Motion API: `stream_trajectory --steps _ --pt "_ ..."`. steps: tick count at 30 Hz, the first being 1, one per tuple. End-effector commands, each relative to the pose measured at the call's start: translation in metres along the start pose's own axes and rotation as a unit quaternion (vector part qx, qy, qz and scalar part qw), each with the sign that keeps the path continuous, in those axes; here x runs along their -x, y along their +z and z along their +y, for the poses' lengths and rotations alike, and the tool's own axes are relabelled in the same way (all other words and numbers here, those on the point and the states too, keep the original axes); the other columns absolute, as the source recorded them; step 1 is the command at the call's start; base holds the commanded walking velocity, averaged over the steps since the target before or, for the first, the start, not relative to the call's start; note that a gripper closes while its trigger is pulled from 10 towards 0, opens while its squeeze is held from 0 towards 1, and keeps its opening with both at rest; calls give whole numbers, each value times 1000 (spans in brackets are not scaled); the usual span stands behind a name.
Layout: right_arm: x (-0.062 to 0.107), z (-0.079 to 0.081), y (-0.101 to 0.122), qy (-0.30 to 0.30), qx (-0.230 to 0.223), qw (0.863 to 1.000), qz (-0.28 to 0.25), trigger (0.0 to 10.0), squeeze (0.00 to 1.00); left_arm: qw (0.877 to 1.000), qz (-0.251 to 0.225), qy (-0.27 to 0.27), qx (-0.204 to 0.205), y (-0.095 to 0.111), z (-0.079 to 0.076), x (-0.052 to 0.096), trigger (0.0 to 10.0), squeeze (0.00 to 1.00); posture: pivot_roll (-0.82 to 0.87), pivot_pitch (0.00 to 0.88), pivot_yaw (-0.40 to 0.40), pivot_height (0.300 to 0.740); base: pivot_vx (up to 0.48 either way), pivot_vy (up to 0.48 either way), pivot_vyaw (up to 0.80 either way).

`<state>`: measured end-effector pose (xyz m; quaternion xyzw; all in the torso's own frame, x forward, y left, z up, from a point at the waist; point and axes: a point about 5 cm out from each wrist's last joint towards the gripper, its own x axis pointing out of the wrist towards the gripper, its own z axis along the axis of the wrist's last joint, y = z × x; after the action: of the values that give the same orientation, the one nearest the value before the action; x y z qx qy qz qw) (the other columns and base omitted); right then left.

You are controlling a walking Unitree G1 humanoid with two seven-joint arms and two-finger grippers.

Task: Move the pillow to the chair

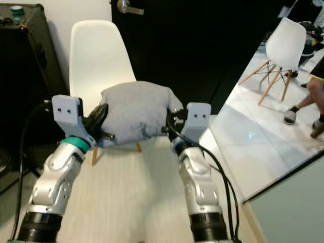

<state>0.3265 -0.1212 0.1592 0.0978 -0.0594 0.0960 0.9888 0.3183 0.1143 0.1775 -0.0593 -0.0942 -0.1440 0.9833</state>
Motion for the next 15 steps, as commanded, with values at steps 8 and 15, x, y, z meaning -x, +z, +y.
stream_trajectory --steps 8,15 --pt "-2 4 4 4 4 1000 -6 10000 0 999 -29 -34 4 10 -13 -3 10000 0 65 11 -32 740 373 0 0" --pt "-2 5 4 5 4 1000 -7 10000 0 999 -30 -35 4 10 -12 -2 10000 0 62 11 -35 740 376 0 -686"
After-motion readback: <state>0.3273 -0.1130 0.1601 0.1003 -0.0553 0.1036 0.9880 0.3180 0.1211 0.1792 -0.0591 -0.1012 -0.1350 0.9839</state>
